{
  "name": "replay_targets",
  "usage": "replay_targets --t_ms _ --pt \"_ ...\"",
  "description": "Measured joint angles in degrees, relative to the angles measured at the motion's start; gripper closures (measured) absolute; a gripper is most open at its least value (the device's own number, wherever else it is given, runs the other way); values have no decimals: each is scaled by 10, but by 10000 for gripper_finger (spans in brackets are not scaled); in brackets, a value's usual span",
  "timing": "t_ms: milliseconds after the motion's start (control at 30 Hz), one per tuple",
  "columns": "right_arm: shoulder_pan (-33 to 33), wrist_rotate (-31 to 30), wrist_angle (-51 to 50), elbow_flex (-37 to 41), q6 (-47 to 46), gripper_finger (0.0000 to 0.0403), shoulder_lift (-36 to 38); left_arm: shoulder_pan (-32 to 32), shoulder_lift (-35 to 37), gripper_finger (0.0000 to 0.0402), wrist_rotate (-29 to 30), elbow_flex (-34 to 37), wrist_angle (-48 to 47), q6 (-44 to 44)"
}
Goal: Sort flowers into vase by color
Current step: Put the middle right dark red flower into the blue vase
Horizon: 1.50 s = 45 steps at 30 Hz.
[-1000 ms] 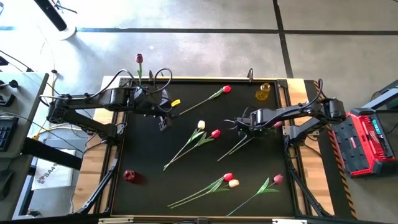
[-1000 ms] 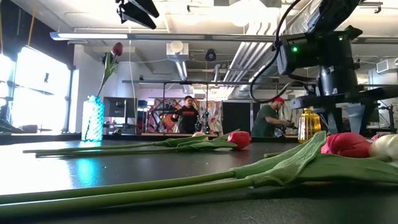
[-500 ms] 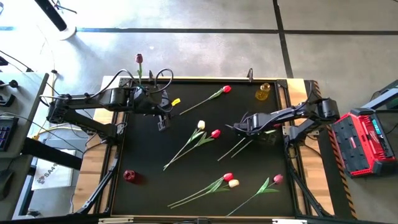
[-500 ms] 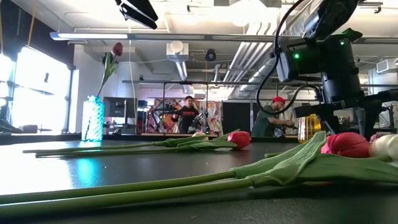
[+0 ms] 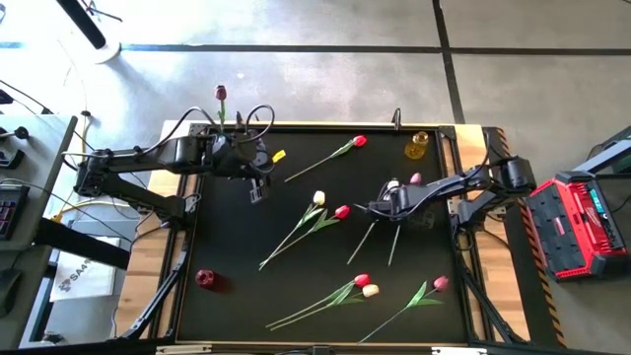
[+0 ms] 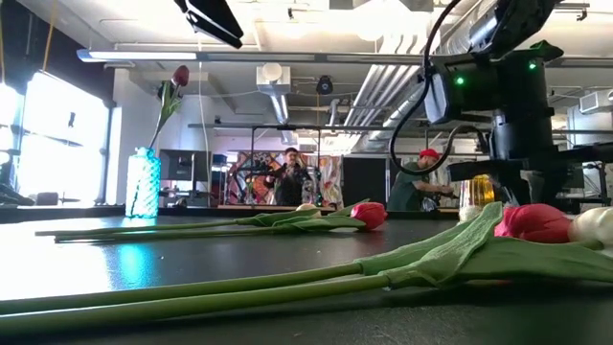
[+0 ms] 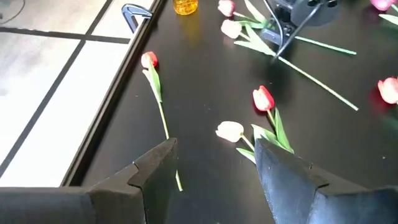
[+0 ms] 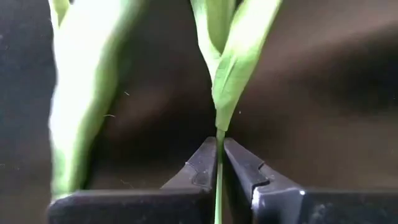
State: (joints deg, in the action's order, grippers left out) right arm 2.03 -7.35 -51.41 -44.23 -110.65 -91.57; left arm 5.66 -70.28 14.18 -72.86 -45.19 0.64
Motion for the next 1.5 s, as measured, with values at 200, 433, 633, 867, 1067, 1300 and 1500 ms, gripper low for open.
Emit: replay_targets --t_ms 200,433,633,867,1067,1300,1500 --pt "37 -21 8 -39 1 399 17 11 0 201 -1 0 1 -41" --pt "88 -147 -25 -127 17 402 54 19 -4 206 -83 0 73 -70" --pt "114 -251 -55 -216 133 402 55 19 -27 215 -132 0 161 -106" --pt "115 -327 -53 -287 362 403 55 19 -54 216 -173 0 229 -140" --pt "111 -329 32 -326 610 403 55 19 -57 216 -165 0 235 -164" --pt "107 -329 198 -334 788 403 55 8 -57 215 -155 0 276 -166" --pt "107 -361 278 -334 858 403 55 -6 -57 215 -122 0 287 -202"
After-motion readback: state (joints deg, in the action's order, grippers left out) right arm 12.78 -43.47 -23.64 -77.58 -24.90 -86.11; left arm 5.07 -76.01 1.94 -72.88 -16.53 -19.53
